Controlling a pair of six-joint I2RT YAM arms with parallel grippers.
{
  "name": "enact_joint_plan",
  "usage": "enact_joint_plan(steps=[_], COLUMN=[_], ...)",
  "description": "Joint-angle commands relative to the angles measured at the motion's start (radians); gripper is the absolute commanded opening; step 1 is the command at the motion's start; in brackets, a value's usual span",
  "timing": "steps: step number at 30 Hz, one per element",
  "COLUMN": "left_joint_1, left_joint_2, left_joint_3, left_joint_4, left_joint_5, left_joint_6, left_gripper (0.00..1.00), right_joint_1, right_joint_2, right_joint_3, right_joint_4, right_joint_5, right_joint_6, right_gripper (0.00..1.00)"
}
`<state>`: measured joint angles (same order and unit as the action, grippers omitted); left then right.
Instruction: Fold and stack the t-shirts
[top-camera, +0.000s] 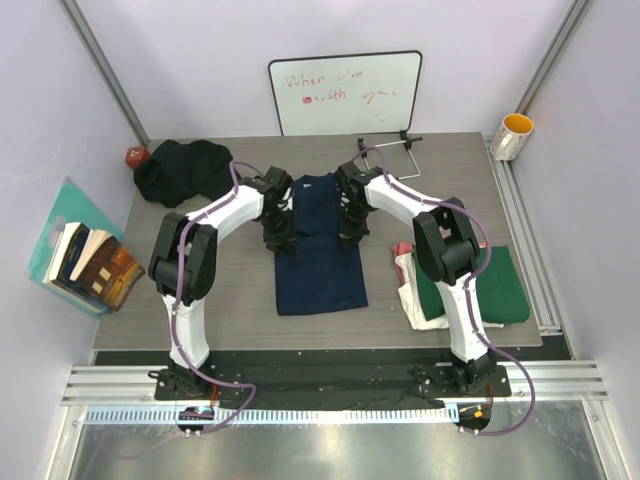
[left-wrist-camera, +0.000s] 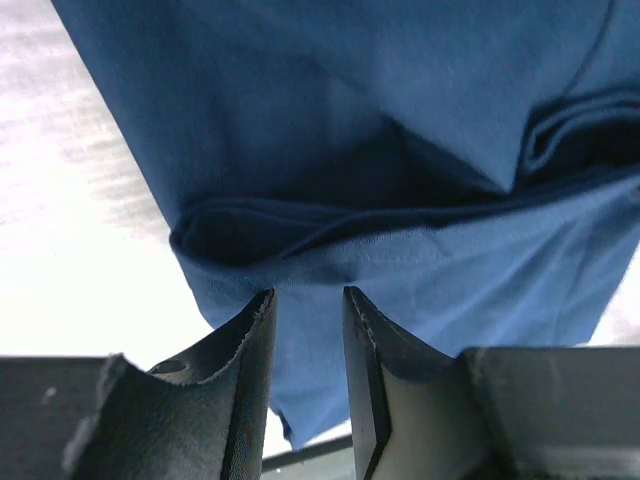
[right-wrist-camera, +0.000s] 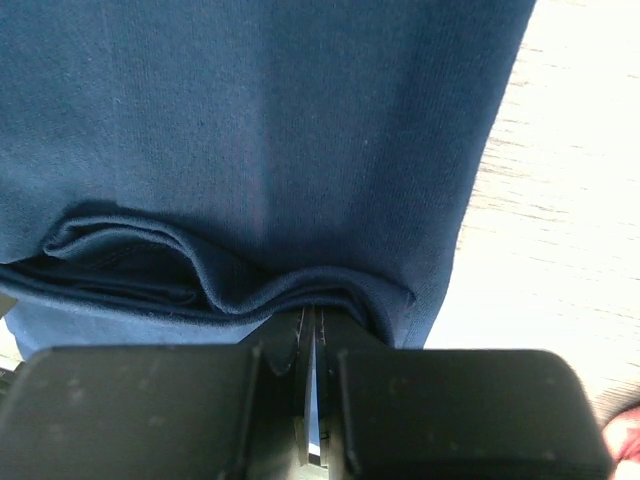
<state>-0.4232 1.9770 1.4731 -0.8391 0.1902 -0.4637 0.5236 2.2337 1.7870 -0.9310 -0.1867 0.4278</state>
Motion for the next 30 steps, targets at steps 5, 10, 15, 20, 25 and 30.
enact_joint_plan(steps=[5, 10, 15, 20, 25, 30], left_joint_1=[0.004, 0.015, 0.063, 0.122, 0.164, 0.172], left_joint_2=[0.045, 0.080, 0.140, 0.126, 0.056, -0.082], left_joint_3=[0.016, 0.016, 0.076, 0.108, 0.145, 0.083], left_joint_4=[0.048, 0.055, 0.028, 0.003, -0.060, -0.058], left_joint_5=[-0.130, -0.161, -0.179, -0.228, -0.254, -0.232], left_joint_6=[0.022, 0.045, 0.051, 0.053, 0.053, 0.042], left_gripper=[0.33, 0.34, 0.34, 0.43, 0.53, 0.61], right_joint_1=[-0.033, -0.069, -0.088, -0.105, -0.112, -0.116], right_joint_2=[0.010, 0.027, 0.029, 0.006, -0.080, -0.186], right_joint_3=[0.005, 0.026, 0.041, 0.045, 0.052, -0.036], right_joint_4=[0.078, 0.078, 0.080, 0.087, 0.077, 0.084], right_joint_5=[0.096, 0.113, 0.110, 0.093, 0.069, 0.008], right_joint_6=[-0.008, 0.012, 0.028, 0.029, 0.016, -0.035], right_gripper=[0.06, 0.08, 0.14, 0.22, 0.32, 0.39])
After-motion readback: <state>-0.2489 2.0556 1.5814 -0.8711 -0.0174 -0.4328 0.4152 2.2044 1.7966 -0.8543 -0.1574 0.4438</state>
